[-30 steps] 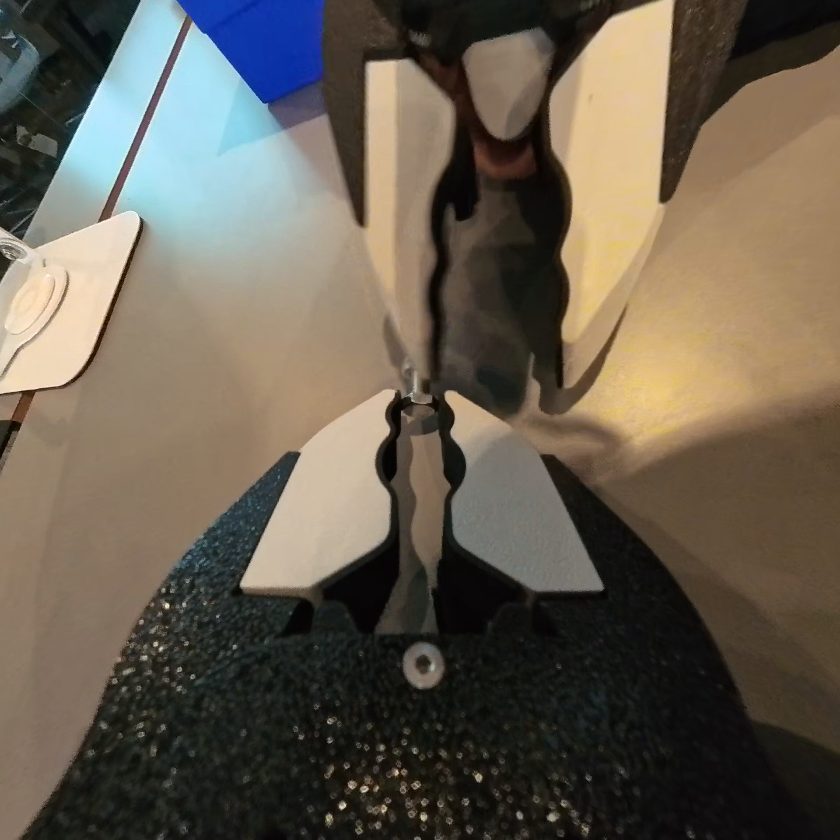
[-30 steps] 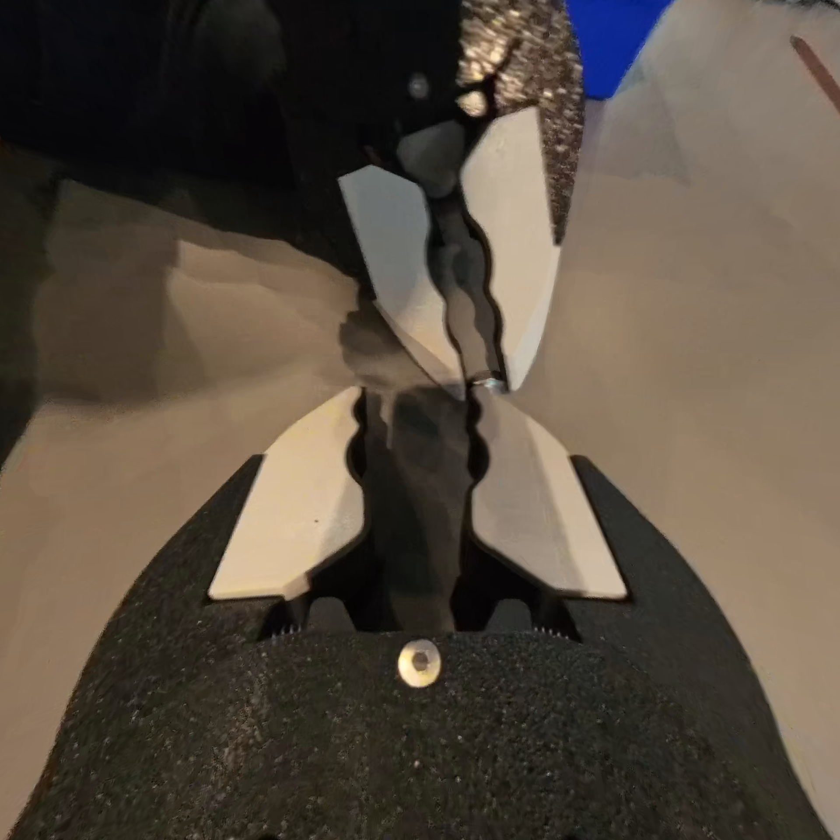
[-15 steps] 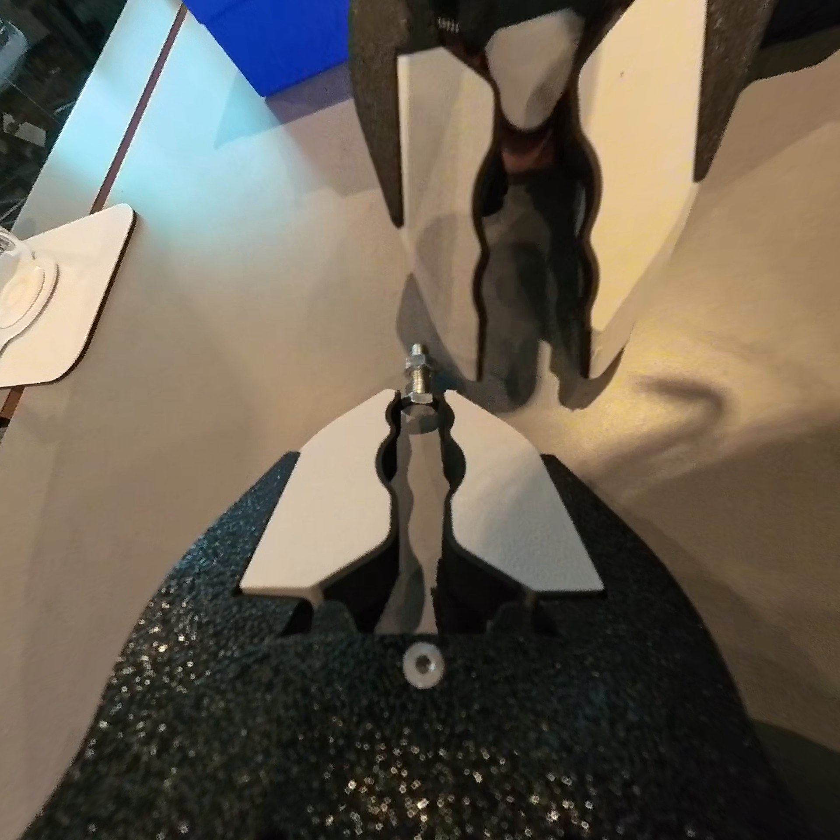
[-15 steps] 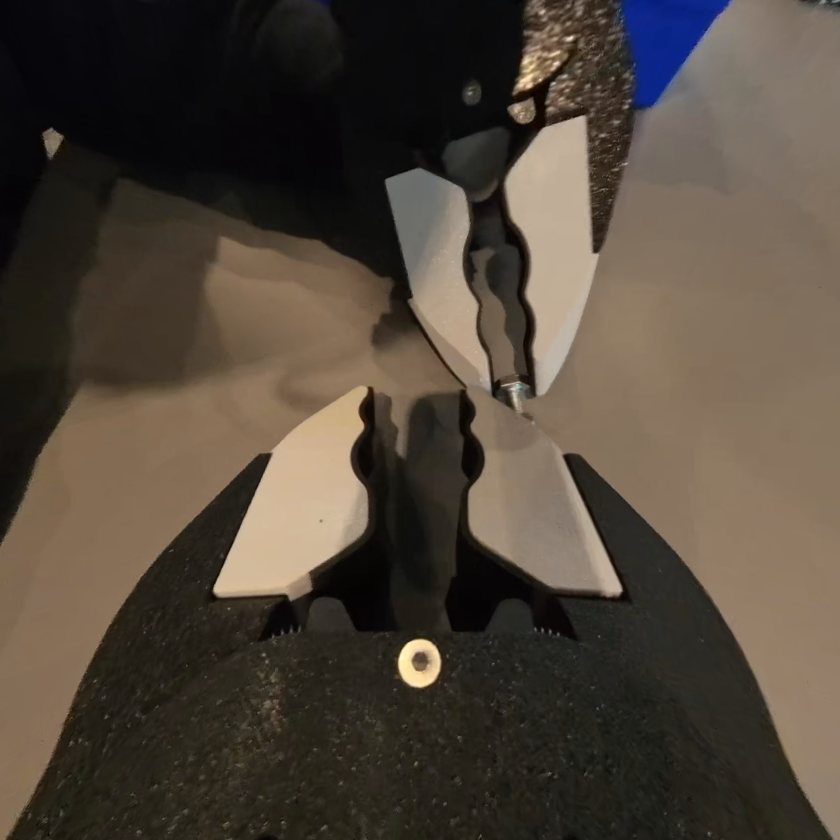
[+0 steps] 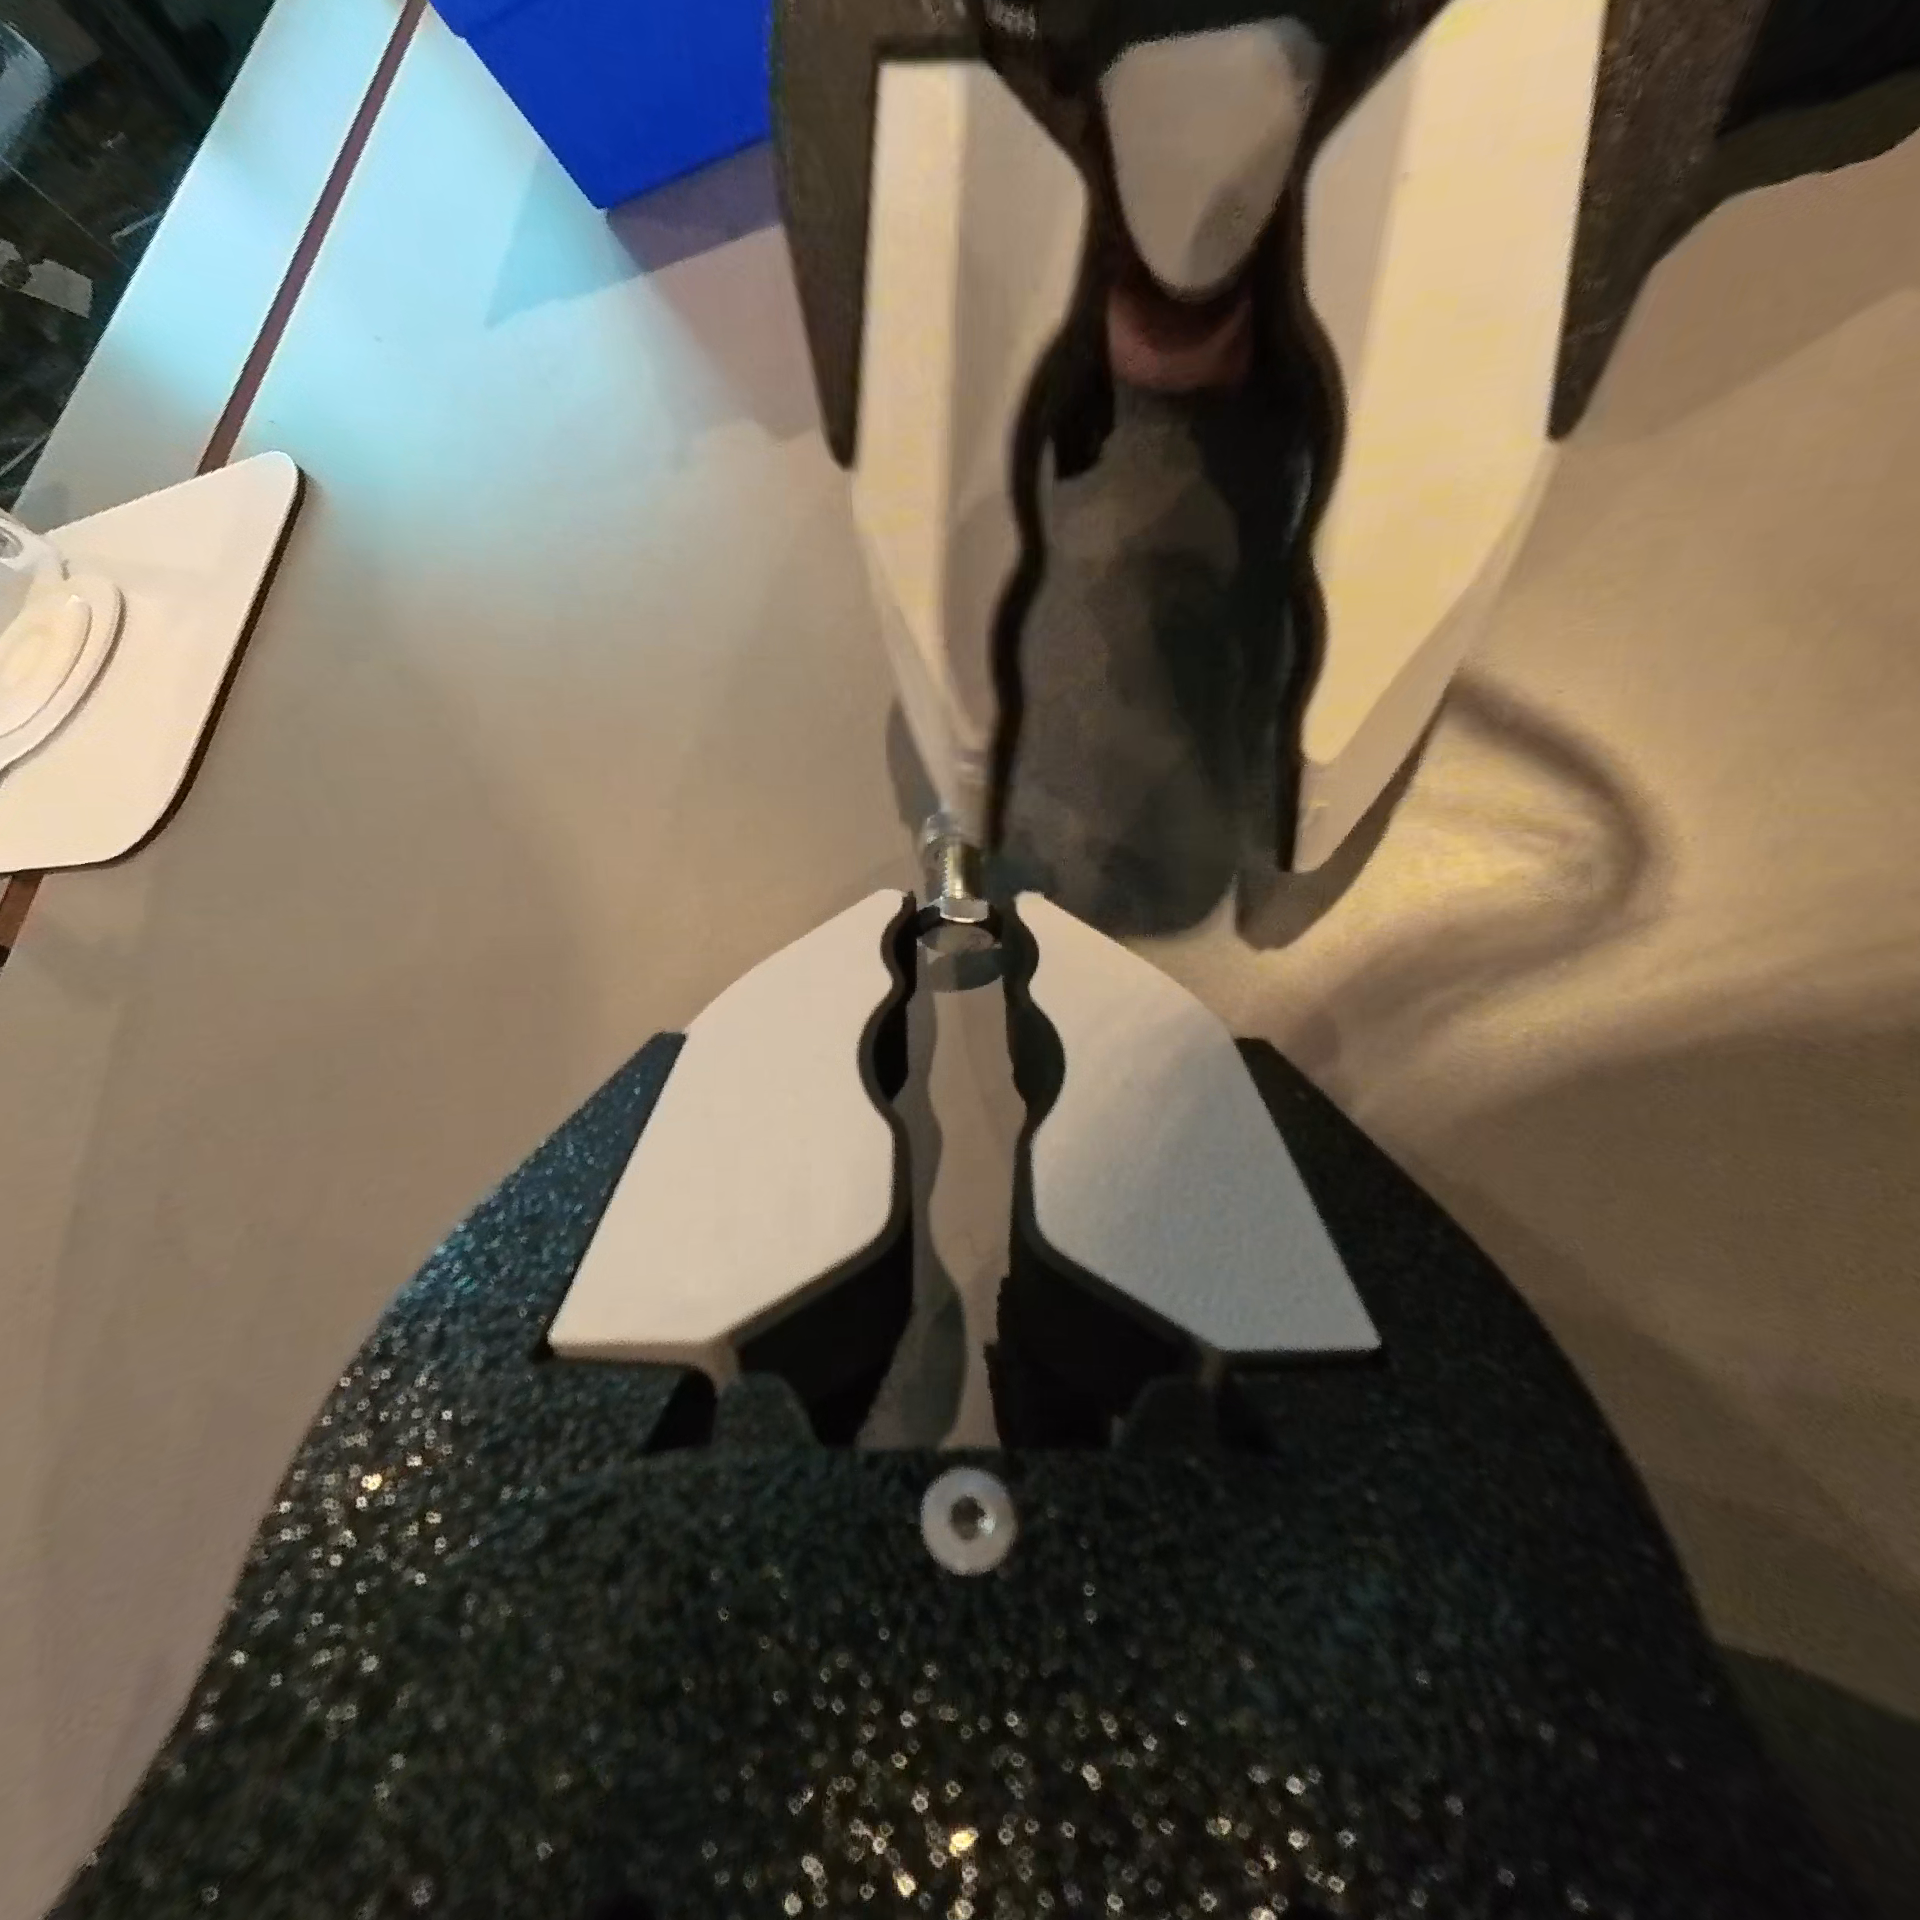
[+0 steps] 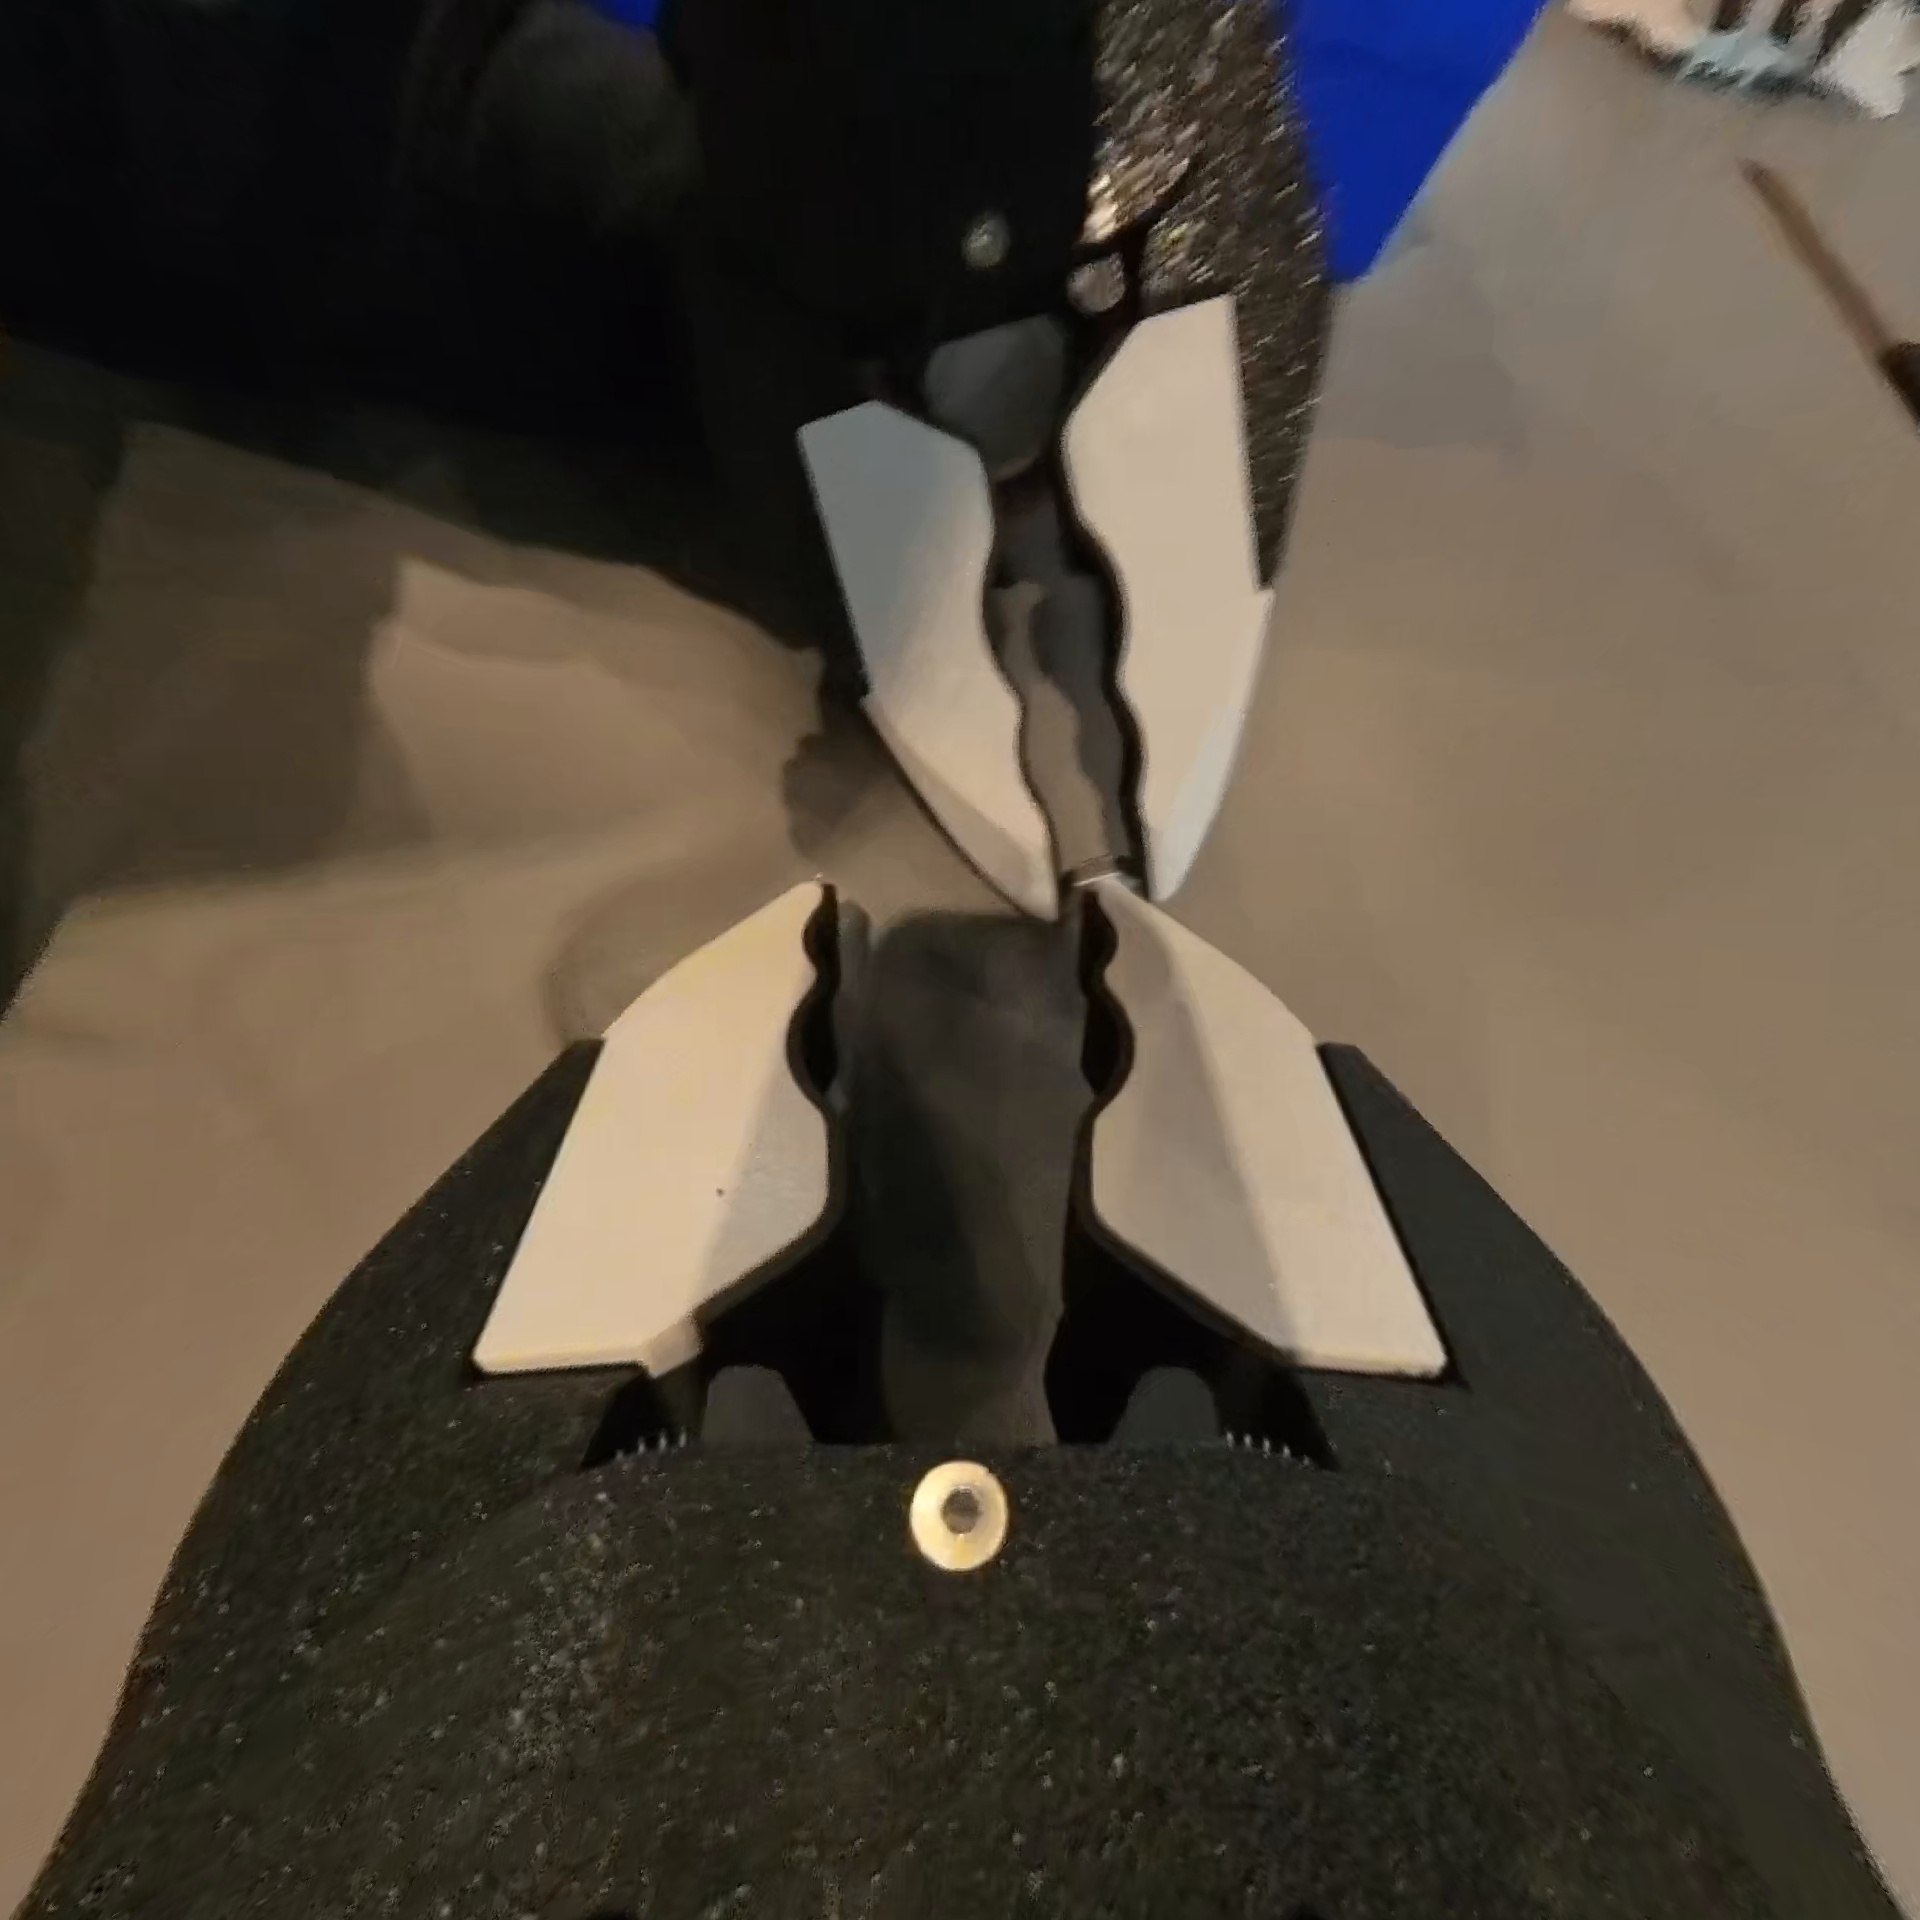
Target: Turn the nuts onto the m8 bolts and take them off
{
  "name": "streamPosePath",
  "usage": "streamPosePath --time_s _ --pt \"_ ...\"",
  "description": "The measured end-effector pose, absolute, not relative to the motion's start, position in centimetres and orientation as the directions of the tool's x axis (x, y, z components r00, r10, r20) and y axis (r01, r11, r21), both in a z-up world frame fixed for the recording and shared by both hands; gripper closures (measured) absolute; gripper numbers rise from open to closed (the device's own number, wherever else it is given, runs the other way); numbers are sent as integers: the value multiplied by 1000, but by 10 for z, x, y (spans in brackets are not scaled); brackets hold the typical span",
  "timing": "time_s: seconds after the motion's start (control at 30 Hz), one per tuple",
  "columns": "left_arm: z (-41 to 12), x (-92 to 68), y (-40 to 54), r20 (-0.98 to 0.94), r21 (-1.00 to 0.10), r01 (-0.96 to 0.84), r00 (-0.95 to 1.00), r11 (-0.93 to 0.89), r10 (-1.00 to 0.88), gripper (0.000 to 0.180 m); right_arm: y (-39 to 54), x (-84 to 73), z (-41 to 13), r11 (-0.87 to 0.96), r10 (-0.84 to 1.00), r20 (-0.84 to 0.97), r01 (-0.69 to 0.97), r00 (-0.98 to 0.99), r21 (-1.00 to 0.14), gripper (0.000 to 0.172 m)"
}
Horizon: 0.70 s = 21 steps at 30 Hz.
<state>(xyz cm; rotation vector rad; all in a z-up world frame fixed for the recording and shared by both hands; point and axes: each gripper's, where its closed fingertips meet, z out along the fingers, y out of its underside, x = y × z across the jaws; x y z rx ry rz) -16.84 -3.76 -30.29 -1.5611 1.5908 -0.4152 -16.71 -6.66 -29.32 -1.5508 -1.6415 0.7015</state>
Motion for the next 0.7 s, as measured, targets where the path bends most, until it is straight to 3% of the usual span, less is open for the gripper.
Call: streamPosePath --time_s 0.1,0.3,0.37,0.57,0.7 --pt "-303 -168 -38 -324 -740 -653 135 162 -936 166 -53 -168 -289 88 979 173 553 103 -828 121" --pt "-305 -167 -38 -307 -740 -656 132 149 -943 166 -58 -168 -304 117 980 194 635 53 -764 124" --pt "-305 -167 -37 -300 -741 -657 137 141 -944 166 -69 -165 -300 111 991 133 607 -10 -787 149" --pt "-305 -167 -38 -314 -739 -655 132 155 -940 166 -50 -165 -297 54 982 150 598 112 -800 117" --pt "-305 -167 -39 -328 -738 -652 122 174 -937 166 -59 -166 -302 113 982 182 621 48 -776 126"
